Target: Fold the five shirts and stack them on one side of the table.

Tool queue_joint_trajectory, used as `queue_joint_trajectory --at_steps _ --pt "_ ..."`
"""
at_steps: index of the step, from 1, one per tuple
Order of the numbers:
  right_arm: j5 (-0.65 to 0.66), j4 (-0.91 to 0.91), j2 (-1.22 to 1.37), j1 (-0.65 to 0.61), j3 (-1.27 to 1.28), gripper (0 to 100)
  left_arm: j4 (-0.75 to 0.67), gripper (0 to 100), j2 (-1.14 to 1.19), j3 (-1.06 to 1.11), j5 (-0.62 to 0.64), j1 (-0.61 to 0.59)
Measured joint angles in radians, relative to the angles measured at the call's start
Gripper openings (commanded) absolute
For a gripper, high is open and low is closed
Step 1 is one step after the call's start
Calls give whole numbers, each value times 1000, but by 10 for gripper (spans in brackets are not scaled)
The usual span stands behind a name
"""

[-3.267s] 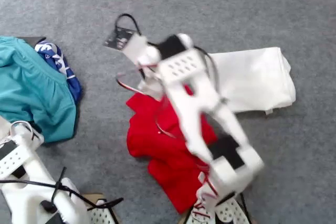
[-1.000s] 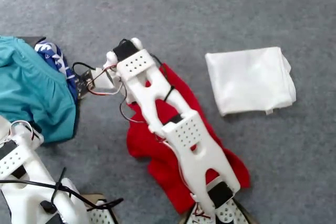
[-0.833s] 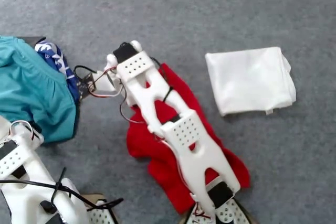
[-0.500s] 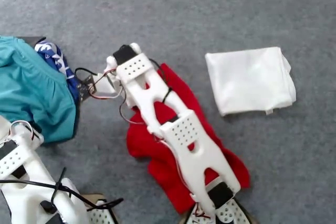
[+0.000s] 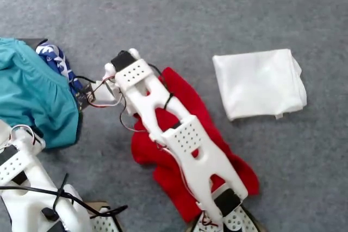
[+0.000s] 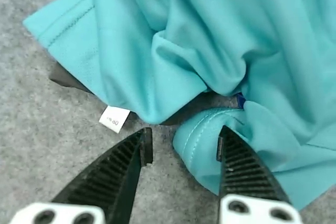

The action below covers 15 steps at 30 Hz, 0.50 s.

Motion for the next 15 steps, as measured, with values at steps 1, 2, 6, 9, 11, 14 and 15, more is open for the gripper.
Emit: queue_joint_trajectory --at_steps 1,2,6,9,11,14,15 --pt "0 0 0 0 0 18 0 220 0 0 0 0" --pt "0 0 0 0 0 18 0 220 0 0 0 0" --pt "2 -14 2 0 0 18 0 220 0 0 0 0" --pt "-35 -37 3 12 0 18 0 220 0 0 0 0" --pt "-74 -43 6 32 -46 15 0 220 0 0 0 0" --pt "-146 -57 8 78 -157 14 0 220 0 0 0 0" --pt "-178 -57 8 87 -203 14 0 220 0 0 0 0"
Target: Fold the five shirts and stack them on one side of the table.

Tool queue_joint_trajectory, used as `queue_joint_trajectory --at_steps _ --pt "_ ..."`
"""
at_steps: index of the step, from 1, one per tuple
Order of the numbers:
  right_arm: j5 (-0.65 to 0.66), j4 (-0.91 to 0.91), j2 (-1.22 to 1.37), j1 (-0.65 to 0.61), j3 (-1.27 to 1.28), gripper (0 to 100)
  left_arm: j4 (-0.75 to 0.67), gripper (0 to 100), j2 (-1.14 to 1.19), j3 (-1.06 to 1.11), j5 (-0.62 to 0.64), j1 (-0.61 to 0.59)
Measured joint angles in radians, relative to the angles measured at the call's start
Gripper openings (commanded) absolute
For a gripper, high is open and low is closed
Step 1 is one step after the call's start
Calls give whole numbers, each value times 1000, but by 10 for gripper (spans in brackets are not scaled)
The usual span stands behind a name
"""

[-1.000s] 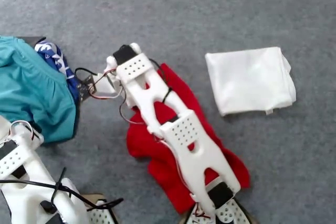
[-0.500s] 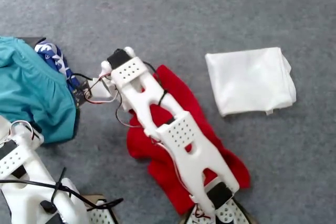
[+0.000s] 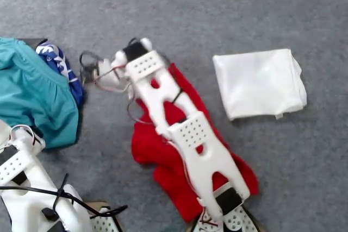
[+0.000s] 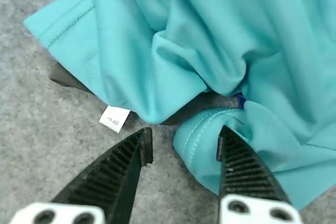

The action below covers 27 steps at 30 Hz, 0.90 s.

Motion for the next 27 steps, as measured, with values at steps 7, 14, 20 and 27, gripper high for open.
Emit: queue_joint_trajectory --at_steps 7,14,20,27 --pt "-206 -58 -31 61 -367 13 0 220 0 0 0 2" --pt "-434 -327 -244 218 -391 13 133 220 0 -66 -63 132" --pt "-632 -336 -315 442 -391 13 371 220 0 -304 -87 430" --pt "-706 -196 -172 664 -391 13 509 220 0 -520 -91 898"
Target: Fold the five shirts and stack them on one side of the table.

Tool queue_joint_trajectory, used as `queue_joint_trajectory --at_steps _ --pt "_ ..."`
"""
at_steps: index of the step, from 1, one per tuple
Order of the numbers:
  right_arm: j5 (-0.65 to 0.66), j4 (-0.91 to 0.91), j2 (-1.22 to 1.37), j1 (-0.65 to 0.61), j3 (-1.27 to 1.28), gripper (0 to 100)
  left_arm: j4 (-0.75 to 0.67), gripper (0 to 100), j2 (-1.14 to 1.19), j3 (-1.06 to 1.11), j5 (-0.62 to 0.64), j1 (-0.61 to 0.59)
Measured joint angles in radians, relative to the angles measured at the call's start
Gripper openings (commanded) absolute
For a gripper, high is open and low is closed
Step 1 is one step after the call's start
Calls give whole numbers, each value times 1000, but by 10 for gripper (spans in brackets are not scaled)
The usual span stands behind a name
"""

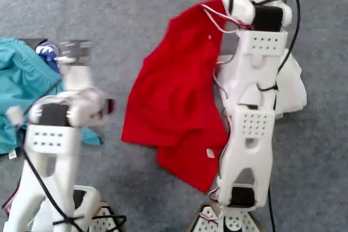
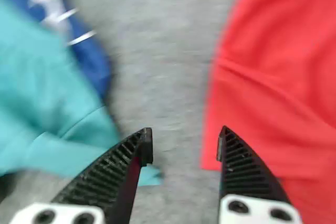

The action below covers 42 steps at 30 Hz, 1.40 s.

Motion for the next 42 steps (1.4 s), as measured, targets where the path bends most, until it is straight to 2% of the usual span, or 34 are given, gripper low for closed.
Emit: queue_joint_trajectory --at_steps 5,8,13,19,23,26,32,38,42 --pt "-20 6 150 147 -3 13 46 224 0 -91 -2 316" --pt "-58 6 183 189 -3 13 21 245 20 -92 -2 454" --pt "-63 -21 199 198 -6 13 -18 266 218 -72 -2 569" --pt "-34 -66 222 216 -8 13 -107 247 517 -101 -2 624" --pt "-34 -101 252 256 -9 14 -216 151 664 -106 46 595" --pt "-34 -121 265 275 -9 14 -270 27 738 -107 98 520" --pt "-34 -127 269 275 -9 14 -253 30 720 -147 106 321" --pt "-32 -127 290 275 -9 14 -198 29 598 -198 -35 130" --pt "-3 -127 336 267 -9 14 -269 29 592 -209 -77 29"
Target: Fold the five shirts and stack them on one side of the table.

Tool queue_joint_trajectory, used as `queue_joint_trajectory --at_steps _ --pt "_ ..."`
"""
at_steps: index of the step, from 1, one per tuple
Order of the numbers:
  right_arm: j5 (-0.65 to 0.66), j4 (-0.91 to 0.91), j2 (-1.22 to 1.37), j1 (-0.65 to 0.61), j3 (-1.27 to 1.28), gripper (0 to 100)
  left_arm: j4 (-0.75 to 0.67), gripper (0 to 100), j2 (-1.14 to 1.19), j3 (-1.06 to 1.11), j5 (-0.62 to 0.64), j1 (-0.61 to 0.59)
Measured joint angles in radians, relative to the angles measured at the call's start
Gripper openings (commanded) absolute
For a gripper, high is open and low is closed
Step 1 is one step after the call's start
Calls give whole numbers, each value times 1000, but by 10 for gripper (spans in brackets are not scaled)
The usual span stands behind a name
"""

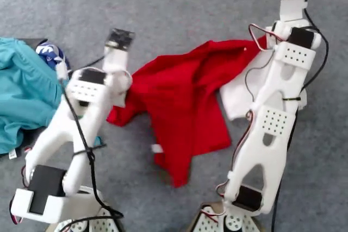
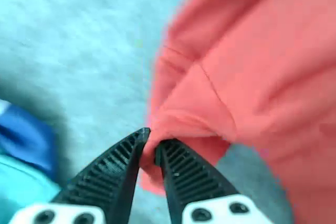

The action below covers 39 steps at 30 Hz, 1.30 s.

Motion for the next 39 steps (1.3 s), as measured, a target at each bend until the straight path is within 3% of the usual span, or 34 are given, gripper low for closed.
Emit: queue_joint_trajectory --at_steps 7,10,17,19,25,32,39 --pt "-3 0 15 -5 0 14 -239 29 114 -157 -11 -262" --pt "3 0 15 -15 0 14 -273 29 190 -281 -11 -359" --pt "5 0 15 -34 0 14 -273 30 341 -543 -11 -414" --pt "8 0 15 -34 0 14 -245 40 384 -608 -11 -410" --pt "48 2 15 -34 0 14 -129 220 543 -845 -11 -356" --pt "75 2 15 -38 0 14 138 220 695 -1195 23 -315" --pt "78 2 15 -38 0 14 385 220 733 -1591 28 -382"
